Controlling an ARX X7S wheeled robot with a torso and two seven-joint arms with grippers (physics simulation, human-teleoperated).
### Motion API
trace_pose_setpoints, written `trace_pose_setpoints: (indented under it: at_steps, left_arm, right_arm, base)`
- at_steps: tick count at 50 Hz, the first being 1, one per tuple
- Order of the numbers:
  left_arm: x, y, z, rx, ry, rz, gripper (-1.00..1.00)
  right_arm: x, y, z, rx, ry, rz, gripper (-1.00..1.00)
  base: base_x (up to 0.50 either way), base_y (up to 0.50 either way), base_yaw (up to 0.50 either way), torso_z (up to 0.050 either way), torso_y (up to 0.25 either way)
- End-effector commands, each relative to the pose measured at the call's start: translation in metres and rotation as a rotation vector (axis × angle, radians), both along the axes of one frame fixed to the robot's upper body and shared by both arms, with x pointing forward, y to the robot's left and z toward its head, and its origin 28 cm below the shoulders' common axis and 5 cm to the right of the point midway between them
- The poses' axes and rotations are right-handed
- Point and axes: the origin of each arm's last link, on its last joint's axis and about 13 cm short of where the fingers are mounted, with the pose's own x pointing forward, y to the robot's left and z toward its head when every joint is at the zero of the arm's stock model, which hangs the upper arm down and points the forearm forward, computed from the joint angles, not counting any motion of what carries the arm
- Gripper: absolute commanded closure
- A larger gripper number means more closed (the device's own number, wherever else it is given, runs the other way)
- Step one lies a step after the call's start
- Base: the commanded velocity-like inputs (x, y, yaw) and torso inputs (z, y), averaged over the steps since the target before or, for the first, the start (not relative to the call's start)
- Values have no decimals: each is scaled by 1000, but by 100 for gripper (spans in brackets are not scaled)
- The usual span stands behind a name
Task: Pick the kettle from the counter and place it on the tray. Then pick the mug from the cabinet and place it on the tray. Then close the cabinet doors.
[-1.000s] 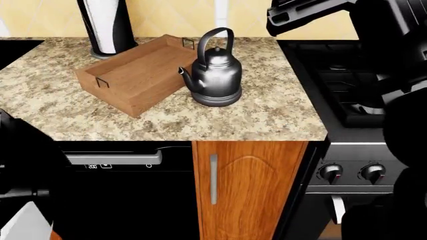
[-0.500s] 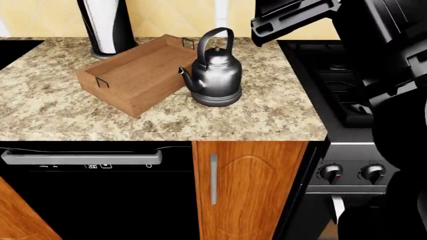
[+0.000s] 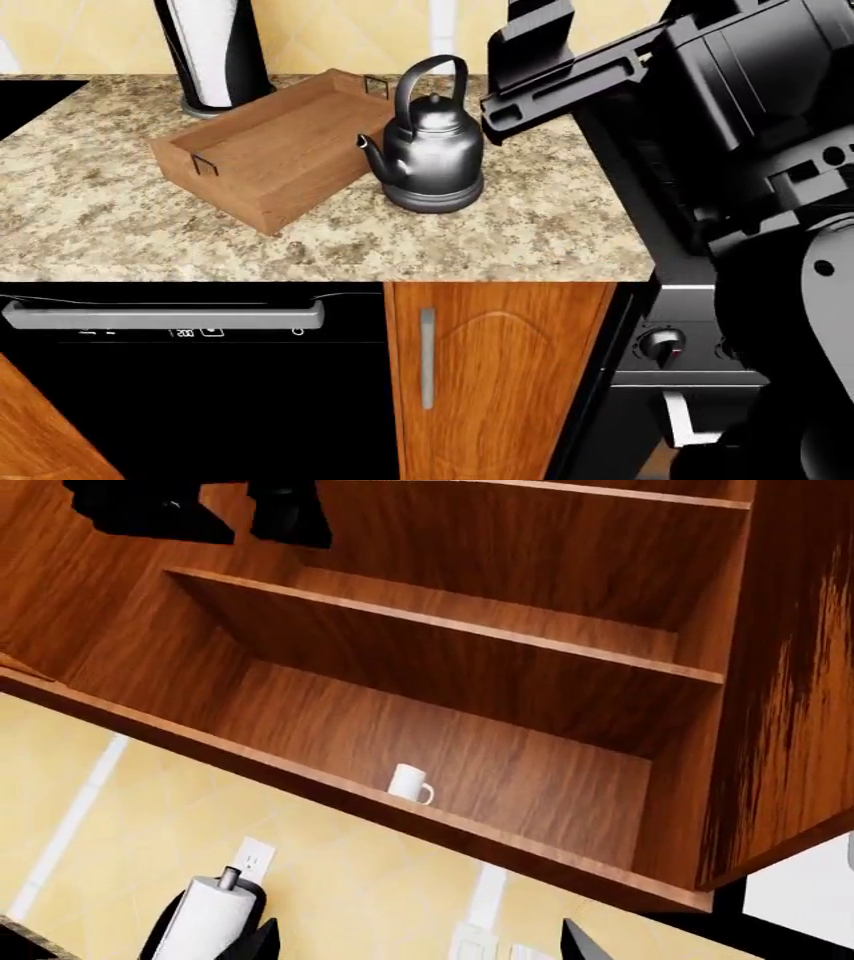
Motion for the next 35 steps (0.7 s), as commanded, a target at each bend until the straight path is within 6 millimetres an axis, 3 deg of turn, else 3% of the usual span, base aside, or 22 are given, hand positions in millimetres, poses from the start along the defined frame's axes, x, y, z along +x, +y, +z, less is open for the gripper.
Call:
trace_pose_setpoints:
  at_steps: [1,22,35]
  left_arm:
    - [7,1,-13,-6,173,1,-100]
    - [6,2,-8,93,116,75,-100]
    - [-1,-3,-3,130,72,80,-100]
  right_arm:
    - [-3,2,-9,-18,4,-13,-100]
    - [-4,5,-12,-7,11,2,-100]
    - [-17,11,27,-24,-105,12,-100]
  base:
    - [0,0,0,0,0]
    - [0,0,0,0,0]
    - [6,0,0,0,0]
